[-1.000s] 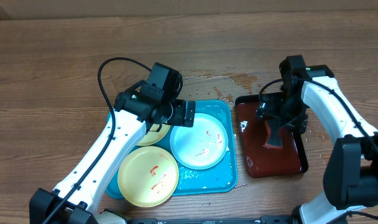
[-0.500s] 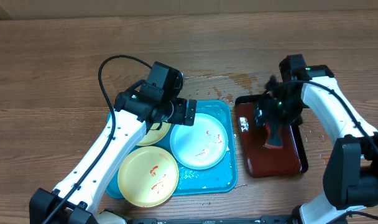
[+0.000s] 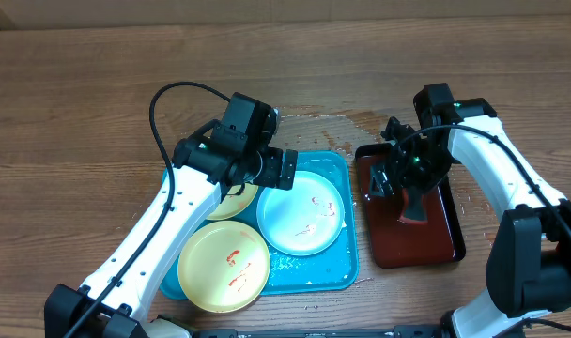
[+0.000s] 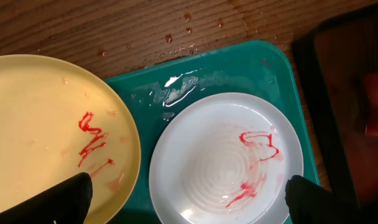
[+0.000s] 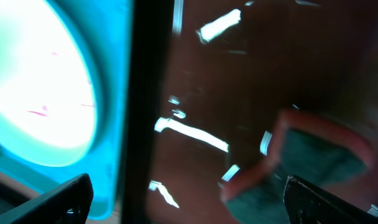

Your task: Clean dirty plates on tray and stack at the side

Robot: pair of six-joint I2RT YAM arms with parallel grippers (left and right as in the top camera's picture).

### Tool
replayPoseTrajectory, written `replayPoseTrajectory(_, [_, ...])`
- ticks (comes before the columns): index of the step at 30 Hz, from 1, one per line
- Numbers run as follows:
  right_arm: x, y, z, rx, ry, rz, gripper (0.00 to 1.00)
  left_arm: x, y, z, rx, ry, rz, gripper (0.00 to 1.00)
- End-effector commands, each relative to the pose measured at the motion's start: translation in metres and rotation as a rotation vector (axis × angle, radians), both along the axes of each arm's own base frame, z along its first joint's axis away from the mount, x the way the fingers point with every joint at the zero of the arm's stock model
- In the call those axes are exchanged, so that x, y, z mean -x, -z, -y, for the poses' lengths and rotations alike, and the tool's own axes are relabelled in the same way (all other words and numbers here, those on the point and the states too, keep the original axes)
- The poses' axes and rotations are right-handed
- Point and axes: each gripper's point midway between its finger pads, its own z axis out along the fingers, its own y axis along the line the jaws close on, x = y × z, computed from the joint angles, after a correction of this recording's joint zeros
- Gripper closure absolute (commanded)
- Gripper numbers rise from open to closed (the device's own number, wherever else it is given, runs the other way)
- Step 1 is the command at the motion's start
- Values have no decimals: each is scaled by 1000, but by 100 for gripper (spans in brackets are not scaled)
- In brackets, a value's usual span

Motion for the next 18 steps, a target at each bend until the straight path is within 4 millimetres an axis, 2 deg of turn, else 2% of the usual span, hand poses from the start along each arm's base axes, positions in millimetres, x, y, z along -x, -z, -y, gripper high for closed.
replayPoseTrajectory(1, [-7,-3,13,75,-17,45,0,-4,-6,5,5,23,22,0])
replayPoseTrajectory(8, [-6,-4,9,52,14,30,0,-4,-6,5,5,23,22,0])
replayPoseTrajectory(12, [18,-5,14,82,46,-74,0,-4,-6,5,5,23,22,0])
replayPoseTrajectory(18, [36,-4,17,113,142,-173,0,-5,-7,5,6,23,24,0])
